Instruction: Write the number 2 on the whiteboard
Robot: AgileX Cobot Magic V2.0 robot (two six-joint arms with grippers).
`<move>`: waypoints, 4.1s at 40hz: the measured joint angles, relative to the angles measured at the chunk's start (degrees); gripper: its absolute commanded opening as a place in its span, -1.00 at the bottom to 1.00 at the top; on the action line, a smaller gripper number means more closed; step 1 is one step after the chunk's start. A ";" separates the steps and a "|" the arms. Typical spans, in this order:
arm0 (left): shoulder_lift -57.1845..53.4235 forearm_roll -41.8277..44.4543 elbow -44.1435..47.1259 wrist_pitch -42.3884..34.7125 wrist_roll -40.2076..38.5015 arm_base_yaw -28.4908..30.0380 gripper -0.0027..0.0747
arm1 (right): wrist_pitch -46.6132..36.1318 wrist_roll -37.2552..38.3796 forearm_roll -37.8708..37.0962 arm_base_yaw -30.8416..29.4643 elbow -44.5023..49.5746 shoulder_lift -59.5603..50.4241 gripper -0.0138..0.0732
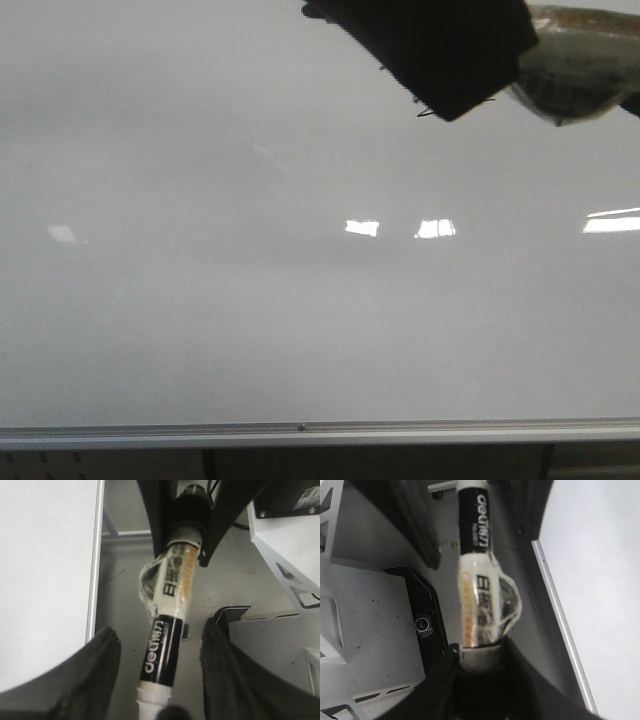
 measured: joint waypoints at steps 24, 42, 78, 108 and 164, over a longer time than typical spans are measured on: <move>0.00 -0.17 0.00 0.32 0.72 -0.13 -0.94 | -0.29 -0.02 -0.51 -0.11 0.00 -0.21 0.69; -3.64 22.48 0.00 4.79 -18.27 -0.13 -0.93 | -0.70 24.15 -21.02 -12.52 0.00 -9.37 0.68; -20.23 37.97 37.89 -54.07 -66.03 43.95 -0.93 | -3.03 26.08 -21.68 -14.16 0.00 -9.84 0.68; 3.30 27.85 40.84 -91.78 -54.12 46.53 -0.93 | -3.37 26.16 -21.68 -14.16 0.00 -9.84 0.68; -10.16 28.17 19.74 -28.89 -47.62 46.53 0.02 | -3.19 37.83 -21.68 -14.16 0.00 -9.84 0.68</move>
